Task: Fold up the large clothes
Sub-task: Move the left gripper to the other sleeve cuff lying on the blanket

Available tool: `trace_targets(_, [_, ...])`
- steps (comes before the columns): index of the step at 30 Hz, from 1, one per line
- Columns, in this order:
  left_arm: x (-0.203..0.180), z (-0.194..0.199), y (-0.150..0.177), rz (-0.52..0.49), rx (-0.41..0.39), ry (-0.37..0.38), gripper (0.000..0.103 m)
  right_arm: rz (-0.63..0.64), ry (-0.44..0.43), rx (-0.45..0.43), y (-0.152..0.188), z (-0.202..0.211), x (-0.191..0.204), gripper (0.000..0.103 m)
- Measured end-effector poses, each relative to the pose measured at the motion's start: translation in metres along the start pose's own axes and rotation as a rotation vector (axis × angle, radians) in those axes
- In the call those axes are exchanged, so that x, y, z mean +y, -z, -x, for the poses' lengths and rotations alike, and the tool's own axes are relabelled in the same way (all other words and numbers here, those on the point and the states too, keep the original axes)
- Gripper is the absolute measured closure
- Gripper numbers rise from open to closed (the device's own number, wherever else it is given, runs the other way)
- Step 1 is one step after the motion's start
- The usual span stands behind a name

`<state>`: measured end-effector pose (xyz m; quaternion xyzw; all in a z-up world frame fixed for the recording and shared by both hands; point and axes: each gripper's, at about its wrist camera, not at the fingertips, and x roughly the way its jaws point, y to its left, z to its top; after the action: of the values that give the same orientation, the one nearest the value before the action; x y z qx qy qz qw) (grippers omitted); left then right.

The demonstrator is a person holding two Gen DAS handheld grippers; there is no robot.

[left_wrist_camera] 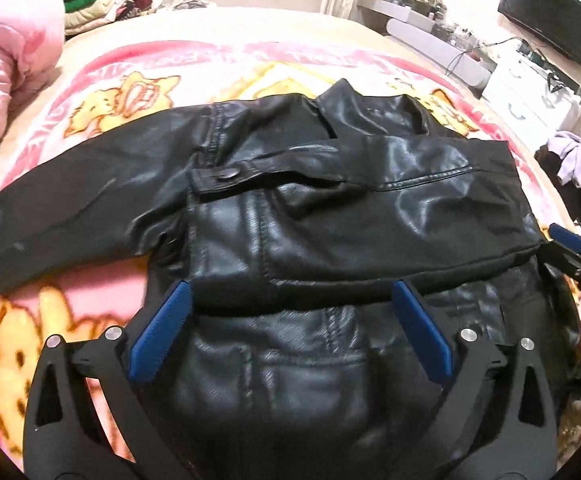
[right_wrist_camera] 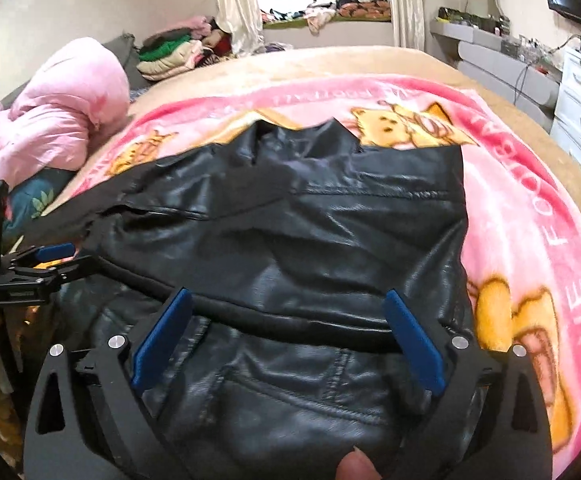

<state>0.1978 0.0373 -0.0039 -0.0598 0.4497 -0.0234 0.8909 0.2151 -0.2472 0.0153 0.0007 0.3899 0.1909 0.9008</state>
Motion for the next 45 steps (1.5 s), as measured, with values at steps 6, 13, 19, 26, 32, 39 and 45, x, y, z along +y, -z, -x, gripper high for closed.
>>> trace_targets(6, [0.009, 0.016, 0.007, -0.006, -0.021, -0.046, 0.009, -0.013, 0.002, -0.032, 0.0, 0.011, 0.015, 0.006])
trace_targets(13, [0.037, 0.038, 0.009, 0.048, -0.047, -0.065, 0.009, -0.01, -0.007, -0.068, -0.007, 0.026, 0.04, 0.005])
trace_targets(19, [0.068, 0.05, 0.013, 0.111, -0.063, -0.069, 0.009, 0.01, -0.015, -0.082, -0.022, 0.027, 0.07, 0.005])
trace_targets(26, [0.102, 0.064, 0.02, 0.193, -0.094, -0.073, 0.009, 0.029, -0.046, -0.096, -0.038, 0.025, 0.109, 0.005])
trace_targets(32, [0.131, 0.07, 0.026, 0.258, -0.121, -0.094, 0.009, 0.056, -0.058, -0.108, -0.042, 0.019, 0.141, 0.005])
trace_targets(39, [0.149, 0.079, 0.028, 0.298, -0.151, -0.11, 0.009, 0.061, -0.089, -0.092, -0.042, 0.006, 0.17, 0.005])
trace_targets(45, [0.167, 0.08, 0.033, 0.35, -0.161, -0.138, 0.009, 0.102, -0.104, -0.079, -0.042, -0.006, 0.202, 0.005])
